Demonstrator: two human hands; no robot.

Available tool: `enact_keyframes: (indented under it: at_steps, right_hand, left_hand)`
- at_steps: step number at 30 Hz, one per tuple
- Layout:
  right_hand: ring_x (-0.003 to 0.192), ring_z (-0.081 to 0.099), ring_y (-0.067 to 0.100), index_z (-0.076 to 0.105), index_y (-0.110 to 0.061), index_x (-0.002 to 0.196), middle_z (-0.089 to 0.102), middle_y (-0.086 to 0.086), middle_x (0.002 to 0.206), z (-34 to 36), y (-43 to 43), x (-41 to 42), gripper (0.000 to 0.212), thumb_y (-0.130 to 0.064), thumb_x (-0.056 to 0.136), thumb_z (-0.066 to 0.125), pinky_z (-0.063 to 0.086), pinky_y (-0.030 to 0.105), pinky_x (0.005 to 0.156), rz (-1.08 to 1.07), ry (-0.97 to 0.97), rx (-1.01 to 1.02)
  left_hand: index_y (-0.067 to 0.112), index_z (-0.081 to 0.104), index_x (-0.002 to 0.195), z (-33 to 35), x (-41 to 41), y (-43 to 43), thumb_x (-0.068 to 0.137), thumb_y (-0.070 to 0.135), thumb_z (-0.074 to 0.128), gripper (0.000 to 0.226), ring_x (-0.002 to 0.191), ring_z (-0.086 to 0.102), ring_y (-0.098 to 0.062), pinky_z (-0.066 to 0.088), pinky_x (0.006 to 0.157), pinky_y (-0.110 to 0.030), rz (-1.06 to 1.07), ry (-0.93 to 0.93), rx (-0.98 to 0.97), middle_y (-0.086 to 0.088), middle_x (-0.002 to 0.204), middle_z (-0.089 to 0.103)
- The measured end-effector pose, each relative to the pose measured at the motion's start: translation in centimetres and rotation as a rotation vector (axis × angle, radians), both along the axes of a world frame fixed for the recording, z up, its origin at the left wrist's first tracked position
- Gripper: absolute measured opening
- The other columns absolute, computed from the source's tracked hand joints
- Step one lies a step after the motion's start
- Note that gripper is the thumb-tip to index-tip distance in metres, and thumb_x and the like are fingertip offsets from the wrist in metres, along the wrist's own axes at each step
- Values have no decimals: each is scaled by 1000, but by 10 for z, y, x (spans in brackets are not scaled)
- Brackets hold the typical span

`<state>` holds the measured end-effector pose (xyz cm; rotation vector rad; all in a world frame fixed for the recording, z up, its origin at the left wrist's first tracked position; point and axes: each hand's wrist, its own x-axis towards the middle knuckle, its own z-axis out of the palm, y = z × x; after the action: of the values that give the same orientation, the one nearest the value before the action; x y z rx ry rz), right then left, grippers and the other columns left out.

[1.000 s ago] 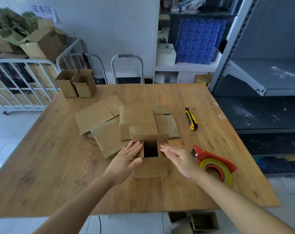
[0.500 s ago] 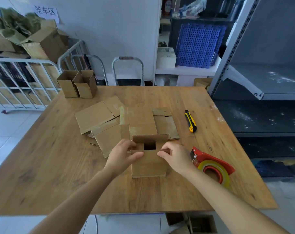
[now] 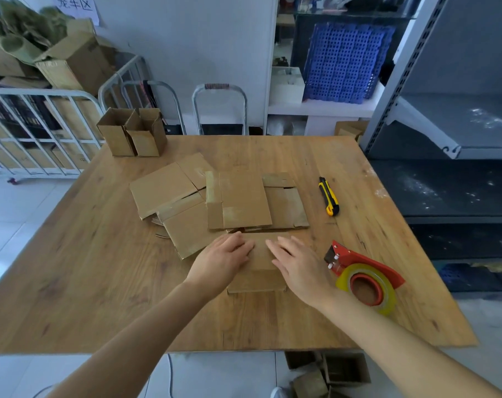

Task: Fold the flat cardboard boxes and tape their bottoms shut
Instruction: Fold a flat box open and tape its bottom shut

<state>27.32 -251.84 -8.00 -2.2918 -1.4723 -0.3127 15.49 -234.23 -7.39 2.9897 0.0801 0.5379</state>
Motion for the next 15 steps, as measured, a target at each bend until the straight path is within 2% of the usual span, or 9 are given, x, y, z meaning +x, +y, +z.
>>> enact_keyframes:
  at_steps: [1,2,4,6,7,9,10,12,15]
  right_hand:
    - [105,66,25,68,-6,118,69,11,111,-2,-2,-3,43,-11,77,81,57,42,88,2,6,8]
    - [107,66,26,68,-6,118,69,11,113,-4,-3,-4,40,-13,80,78,57,41,89,5,8,2]
    - [118,60,27,63,-4,125,64,12,125,-10,-4,-6,43,-26,89,66,50,41,100,16,-16,-56]
    - [130,51,28,54,-2,134,55,14,138,-14,-5,-11,56,-41,95,45,36,41,110,10,-29,-174]
    - [133,48,28,50,-2,137,52,14,142,-17,-5,-12,62,-46,96,36,31,41,111,-4,-46,-226]
    - [134,46,28,50,-2,138,51,14,142,-17,-5,-16,64,-47,96,30,29,42,111,-29,-49,-276]
    - [133,47,28,51,-2,137,52,14,141,-18,-5,-16,61,-45,97,32,30,42,111,-29,-51,-271]
    - [131,50,29,54,0,134,54,16,138,-18,-4,-16,53,-37,96,49,32,42,110,-16,-73,-232]
    - [126,55,29,58,0,129,59,17,133,-18,-3,-15,55,-29,85,70,34,40,108,-23,-102,-209]
  left_hand:
    - [13,68,116,-2,-2,-2,91,26,43,37,107,65,-22,54,88,-32,13,24,-14,-2,110,66]
    - [13,67,119,-5,-3,-3,94,29,35,43,111,63,-22,51,93,-31,28,79,-39,-3,118,65]
    - [12,52,137,-9,-6,-3,100,44,15,61,135,44,-20,27,113,-33,40,193,-55,-4,145,48]
    - [14,23,151,-12,-10,-3,95,60,-6,78,147,12,-16,4,118,-34,20,295,-19,-1,158,16]
    - [14,12,152,-12,-12,-4,92,63,-9,81,148,2,-15,-2,119,-34,15,328,8,0,158,5]
    - [12,6,152,-12,-13,-6,92,65,-8,82,148,-3,-16,-3,119,-36,20,346,64,-2,158,1]
    - [11,5,152,-11,-14,-7,91,66,-7,83,148,-4,-17,-3,119,-37,23,364,78,-3,158,0]
    - [11,2,152,-11,-14,-6,88,69,-10,87,147,-7,-18,-4,119,-38,25,399,89,-3,158,-4]
    - [15,-9,150,-12,-13,-7,83,69,-16,86,146,-16,-15,-8,119,-36,27,412,85,0,157,-13]
